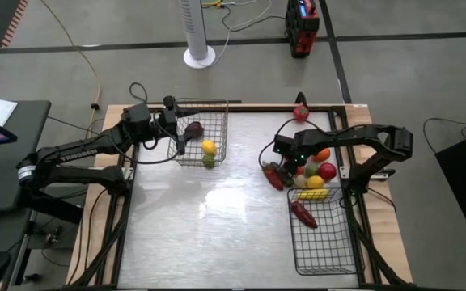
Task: Sort produce into baskets
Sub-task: Put the carrot into the right wire basket
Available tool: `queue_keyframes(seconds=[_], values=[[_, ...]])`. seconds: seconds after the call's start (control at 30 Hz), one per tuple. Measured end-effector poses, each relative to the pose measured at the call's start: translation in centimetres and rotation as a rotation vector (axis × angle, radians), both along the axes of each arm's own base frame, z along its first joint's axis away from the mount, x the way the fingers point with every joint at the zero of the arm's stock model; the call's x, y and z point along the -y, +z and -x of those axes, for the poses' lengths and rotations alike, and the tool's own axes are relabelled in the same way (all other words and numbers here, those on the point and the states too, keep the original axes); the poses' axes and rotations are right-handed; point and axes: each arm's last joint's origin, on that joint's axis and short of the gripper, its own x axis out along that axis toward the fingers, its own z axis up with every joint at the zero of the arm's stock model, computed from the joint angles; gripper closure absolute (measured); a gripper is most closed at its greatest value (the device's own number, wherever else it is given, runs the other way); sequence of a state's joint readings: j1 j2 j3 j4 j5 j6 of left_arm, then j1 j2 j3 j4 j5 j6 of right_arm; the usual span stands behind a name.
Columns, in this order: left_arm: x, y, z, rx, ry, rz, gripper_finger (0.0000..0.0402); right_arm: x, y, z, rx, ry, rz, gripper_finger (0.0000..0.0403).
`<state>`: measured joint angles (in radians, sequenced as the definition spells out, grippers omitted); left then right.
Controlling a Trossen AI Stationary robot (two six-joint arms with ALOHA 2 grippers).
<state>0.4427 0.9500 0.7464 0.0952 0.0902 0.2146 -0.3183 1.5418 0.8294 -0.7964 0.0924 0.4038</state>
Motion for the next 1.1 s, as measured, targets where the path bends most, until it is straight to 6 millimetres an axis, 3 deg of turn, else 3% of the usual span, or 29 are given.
queue_keyframes(seconds=[0.3,0.5,0.63,0.8,0.93,1.1], values=[[0.0,0.0,0.0,0.001,0.0,0.001,0.0123,-0.1,-0.1,0.0,0.017,0.006,-0.011,0.0222],[0.0,0.0,0.0,0.002,0.0,0.0,0.0123,-0.1,0.9,-0.1,0.001,0.008,-0.018,0.0221],[0.0,0.0,0.0,0.002,0.0,0.0,0.0123,-0.7,3.9,-0.9,0.017,0.034,-0.016,0.0214],[0.0,0.0,0.0,0.002,0.001,0.009,0.0123,-2.9,9.3,-0.6,0.032,0.053,-0.02,0.0223],[0.0,0.0,0.1,-0.003,0.001,0.012,0.0123,-5.8,13.5,0.8,0.108,0.045,-0.082,0.0215],[0.1,0.0,0.3,-0.005,0.001,0.013,0.0123,-10.3,15.9,4.1,0.159,-0.02,-0.241,0.0205]])
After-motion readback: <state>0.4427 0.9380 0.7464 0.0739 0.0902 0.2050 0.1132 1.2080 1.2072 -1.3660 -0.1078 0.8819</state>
